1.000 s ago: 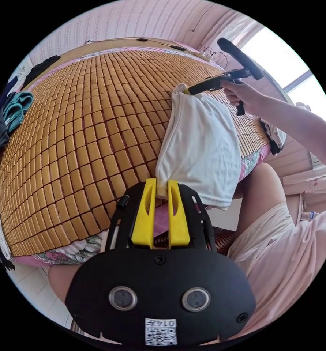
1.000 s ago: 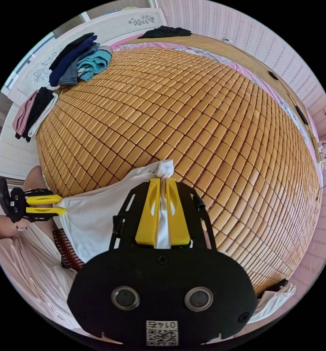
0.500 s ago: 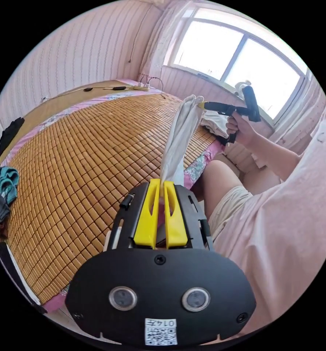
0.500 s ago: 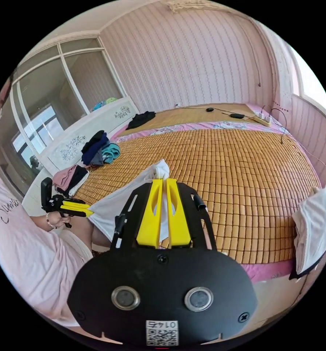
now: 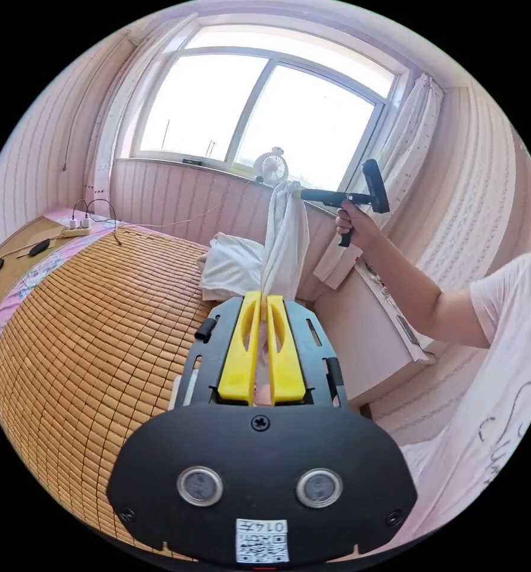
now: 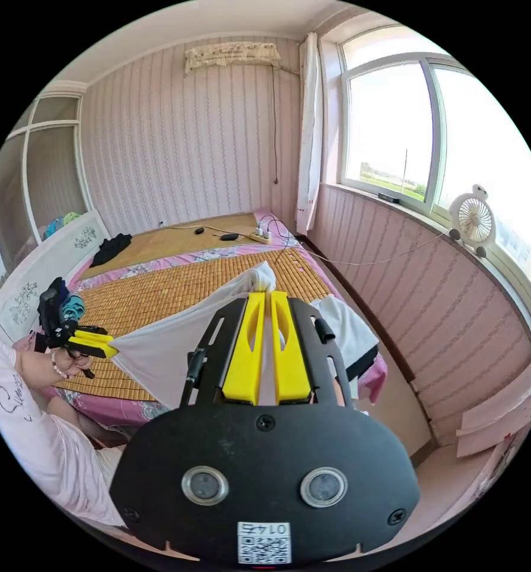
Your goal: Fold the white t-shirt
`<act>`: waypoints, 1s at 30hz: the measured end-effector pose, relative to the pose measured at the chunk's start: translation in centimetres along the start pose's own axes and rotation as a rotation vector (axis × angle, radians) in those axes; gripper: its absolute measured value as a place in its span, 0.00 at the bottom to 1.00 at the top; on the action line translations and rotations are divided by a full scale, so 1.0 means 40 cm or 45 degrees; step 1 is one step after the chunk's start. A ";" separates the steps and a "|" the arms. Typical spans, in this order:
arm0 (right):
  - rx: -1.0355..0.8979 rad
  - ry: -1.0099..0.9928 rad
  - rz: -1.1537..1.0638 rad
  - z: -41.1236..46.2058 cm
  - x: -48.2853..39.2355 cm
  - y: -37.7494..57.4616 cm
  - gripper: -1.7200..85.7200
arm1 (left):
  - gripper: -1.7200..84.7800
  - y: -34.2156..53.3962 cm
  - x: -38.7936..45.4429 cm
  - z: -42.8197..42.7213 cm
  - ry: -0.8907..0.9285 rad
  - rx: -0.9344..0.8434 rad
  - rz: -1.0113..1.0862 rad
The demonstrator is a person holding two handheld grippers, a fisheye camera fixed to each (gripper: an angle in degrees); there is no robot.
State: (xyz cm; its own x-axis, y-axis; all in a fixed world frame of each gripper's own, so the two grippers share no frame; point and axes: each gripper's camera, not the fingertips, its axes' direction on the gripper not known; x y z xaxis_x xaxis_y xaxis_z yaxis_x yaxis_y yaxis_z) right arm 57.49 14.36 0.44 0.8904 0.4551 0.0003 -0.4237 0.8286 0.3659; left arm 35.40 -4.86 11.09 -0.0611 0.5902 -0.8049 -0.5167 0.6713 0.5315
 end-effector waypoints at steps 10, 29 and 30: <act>-0.223 0.185 0.175 0.312 0.045 0.067 0.17 | 0.08 -0.002 -0.128 0.111 -0.293 -0.272 -0.233; -0.120 -0.498 -0.540 0.202 -1.022 0.676 0.15 | 0.09 0.751 0.460 -0.970 -1.139 0.142 -0.593; -0.075 -0.556 -0.638 0.199 -1.123 0.661 0.15 | 0.09 0.783 0.500 -1.024 -1.200 0.187 -0.611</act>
